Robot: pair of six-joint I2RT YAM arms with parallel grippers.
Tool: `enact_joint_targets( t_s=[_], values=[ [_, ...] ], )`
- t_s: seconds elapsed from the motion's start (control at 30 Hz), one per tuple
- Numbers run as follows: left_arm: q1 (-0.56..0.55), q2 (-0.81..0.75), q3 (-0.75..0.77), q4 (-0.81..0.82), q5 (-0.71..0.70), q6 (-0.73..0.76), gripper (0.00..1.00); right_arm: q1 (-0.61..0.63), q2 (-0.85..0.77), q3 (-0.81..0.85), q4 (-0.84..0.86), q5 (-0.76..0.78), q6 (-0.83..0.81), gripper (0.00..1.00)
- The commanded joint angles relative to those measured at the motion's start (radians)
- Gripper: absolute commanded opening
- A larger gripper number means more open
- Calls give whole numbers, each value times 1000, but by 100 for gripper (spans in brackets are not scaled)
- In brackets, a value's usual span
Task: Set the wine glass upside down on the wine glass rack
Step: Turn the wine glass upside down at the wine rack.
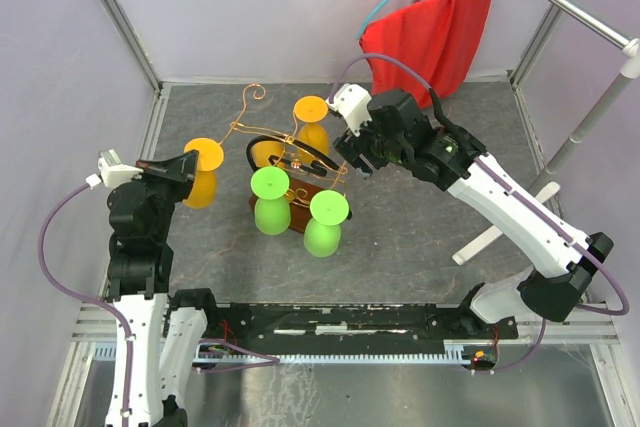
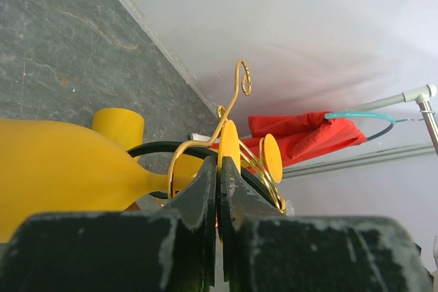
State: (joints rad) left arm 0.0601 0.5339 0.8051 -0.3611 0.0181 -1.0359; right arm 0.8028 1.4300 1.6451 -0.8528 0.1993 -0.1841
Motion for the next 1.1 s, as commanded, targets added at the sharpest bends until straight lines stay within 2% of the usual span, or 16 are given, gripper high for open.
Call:
enact_joint_targets(
  t_s=[0.0,0.63,0.9,1.0,1.07],
  values=[
    [4,6,37,73,36,-33,3,-2,-5,28,12,-9,5,84],
    [4,-11,44,7,109,-63,3,-2,5,36,8,-9,22,84],
    [4,33,-23,126,153,-67,4,-2,10,42,6,-12,30,84],
    [3,44,-29,146,147,-49,7,-2,8,40,3,-11,34,84],
    [4,47,-36,154,149,-47,17,-2,7,41,2,-10,35,84]
  ],
)
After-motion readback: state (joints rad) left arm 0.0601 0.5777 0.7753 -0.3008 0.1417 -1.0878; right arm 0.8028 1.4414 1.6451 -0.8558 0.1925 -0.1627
